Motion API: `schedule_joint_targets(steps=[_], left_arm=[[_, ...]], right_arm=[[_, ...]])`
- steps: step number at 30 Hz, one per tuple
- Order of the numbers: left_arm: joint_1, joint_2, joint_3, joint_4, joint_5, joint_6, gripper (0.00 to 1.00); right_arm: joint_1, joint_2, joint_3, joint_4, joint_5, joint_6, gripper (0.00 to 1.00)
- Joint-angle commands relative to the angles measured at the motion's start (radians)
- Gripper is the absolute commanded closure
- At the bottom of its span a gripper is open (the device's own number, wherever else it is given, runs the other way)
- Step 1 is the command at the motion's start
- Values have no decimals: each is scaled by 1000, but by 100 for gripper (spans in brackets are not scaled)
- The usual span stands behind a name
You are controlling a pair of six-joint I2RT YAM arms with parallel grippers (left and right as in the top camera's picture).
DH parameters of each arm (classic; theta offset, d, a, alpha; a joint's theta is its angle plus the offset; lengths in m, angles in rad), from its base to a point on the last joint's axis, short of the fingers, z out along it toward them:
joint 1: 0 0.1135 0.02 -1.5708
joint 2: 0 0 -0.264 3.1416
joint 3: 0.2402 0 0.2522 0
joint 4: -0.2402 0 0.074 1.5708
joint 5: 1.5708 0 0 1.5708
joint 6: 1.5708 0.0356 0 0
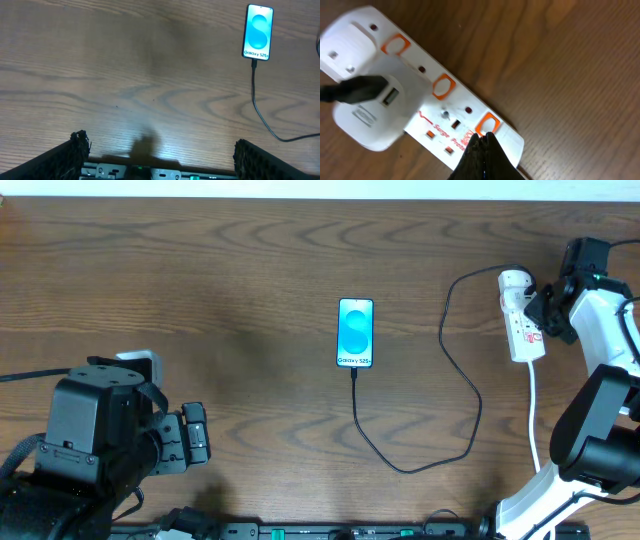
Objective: Plug charger to phone and switch on socket
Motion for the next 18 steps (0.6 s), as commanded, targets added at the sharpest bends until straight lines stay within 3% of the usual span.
schedule_joint_targets(steps=[1, 18], left_arm=[[2, -2, -6, -3, -13, 9, 5], [2, -120, -6, -3, -13, 9, 5]], right_arm=[[-10, 17, 26, 16, -1, -15, 99], [-10, 88, 84, 34, -8, -23, 99]])
